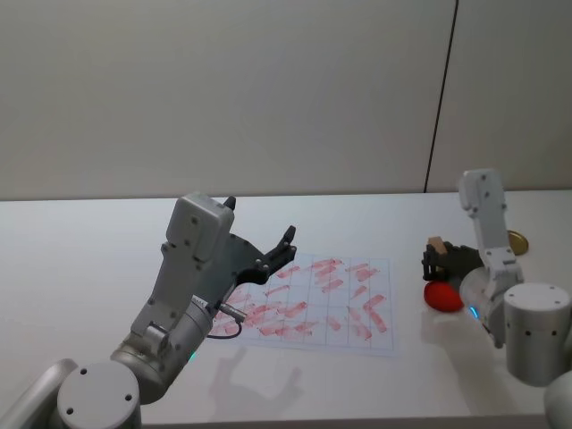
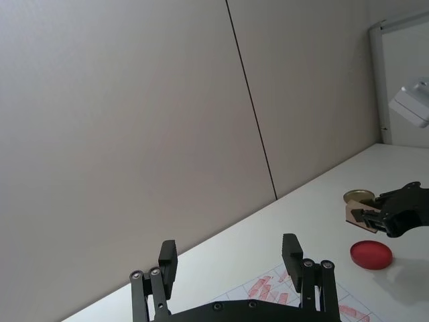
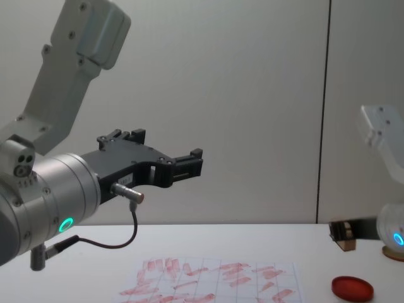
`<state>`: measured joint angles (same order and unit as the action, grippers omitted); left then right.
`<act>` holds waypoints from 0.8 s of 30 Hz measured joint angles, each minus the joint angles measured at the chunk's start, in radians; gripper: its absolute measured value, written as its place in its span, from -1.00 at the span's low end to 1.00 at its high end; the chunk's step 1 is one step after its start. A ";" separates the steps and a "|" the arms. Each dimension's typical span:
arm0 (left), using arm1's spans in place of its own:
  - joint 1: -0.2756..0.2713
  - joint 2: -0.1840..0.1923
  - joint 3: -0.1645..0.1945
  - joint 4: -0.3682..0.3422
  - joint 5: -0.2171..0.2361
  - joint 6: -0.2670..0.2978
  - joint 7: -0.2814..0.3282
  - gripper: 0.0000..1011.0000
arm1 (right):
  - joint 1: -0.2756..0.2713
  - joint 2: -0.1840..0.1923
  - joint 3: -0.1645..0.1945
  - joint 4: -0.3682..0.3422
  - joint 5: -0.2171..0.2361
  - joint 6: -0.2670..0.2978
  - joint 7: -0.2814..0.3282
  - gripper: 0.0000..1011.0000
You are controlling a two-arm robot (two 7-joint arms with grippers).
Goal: Use the one hand to pick up the stamp and affix it onto the A4 paper.
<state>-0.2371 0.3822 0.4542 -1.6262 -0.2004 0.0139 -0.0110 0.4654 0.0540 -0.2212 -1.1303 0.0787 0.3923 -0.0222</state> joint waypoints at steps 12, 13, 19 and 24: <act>0.000 0.000 0.000 0.000 0.000 0.000 0.000 0.96 | 0.051 0.000 0.024 0.152 0.014 -0.048 0.005 -0.57; 0.000 0.000 0.000 0.000 0.000 0.000 0.000 0.96 | 0.055 -0.001 0.025 0.162 0.015 -0.051 0.005 -0.57; 0.000 0.000 0.000 0.000 0.000 0.000 0.000 0.96 | 0.076 -0.004 0.030 0.221 0.015 -0.066 0.006 -0.57; 0.000 0.000 0.000 0.000 0.000 0.000 0.000 0.96 | 0.089 -0.006 0.035 0.255 0.015 -0.074 0.005 -0.57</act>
<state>-0.2371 0.3821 0.4543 -1.6262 -0.2004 0.0139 -0.0109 0.5540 0.0480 -0.1867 -0.8748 0.0941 0.3179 -0.0168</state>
